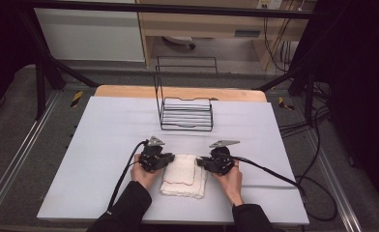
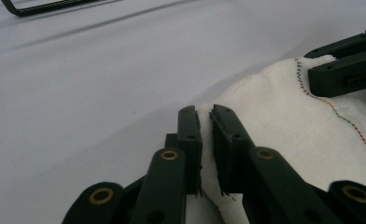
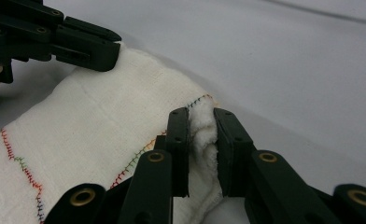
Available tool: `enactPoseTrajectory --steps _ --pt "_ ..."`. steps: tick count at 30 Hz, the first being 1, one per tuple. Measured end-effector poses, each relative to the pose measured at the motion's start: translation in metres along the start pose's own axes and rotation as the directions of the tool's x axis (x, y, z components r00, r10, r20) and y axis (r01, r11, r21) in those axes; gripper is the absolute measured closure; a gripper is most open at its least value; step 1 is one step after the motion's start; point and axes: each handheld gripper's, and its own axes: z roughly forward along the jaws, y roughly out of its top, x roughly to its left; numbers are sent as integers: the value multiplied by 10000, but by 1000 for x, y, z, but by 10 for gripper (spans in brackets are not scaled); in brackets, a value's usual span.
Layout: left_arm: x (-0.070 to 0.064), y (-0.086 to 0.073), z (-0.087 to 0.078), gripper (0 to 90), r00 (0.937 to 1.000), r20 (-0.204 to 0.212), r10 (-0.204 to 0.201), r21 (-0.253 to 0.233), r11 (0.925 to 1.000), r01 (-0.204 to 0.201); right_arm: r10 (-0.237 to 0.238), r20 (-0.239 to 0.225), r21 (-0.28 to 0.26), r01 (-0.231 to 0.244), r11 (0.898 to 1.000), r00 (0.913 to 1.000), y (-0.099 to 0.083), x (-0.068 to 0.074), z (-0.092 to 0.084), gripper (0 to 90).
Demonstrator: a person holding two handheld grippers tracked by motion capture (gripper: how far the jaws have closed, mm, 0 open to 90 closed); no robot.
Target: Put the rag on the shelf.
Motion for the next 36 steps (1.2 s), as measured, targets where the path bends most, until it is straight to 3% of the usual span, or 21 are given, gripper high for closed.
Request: enactPoseTrajectory --steps 12,17,26,36 --pt "-6 -2 0 818 9988 -320 371 -164 9992 -376 -48 68 -113 49 9999 10000 -1 1 -1 809" --pt "-3 -1 -1 827 9997 -156 -161 -136 9998 159 -103 68 -169 104 9998 9999 0 1 -2 812" --pt "-2 2 -15 830 9991 202 -361 -576 9976 372 -234 -110 -594 227 9980 9997 2 3 -11 813" --pt "-9 3 -28 830 9998 140 -123 -934 9955 136 -561 -254 -1017 533 9934 9981 5 9 -24 814"
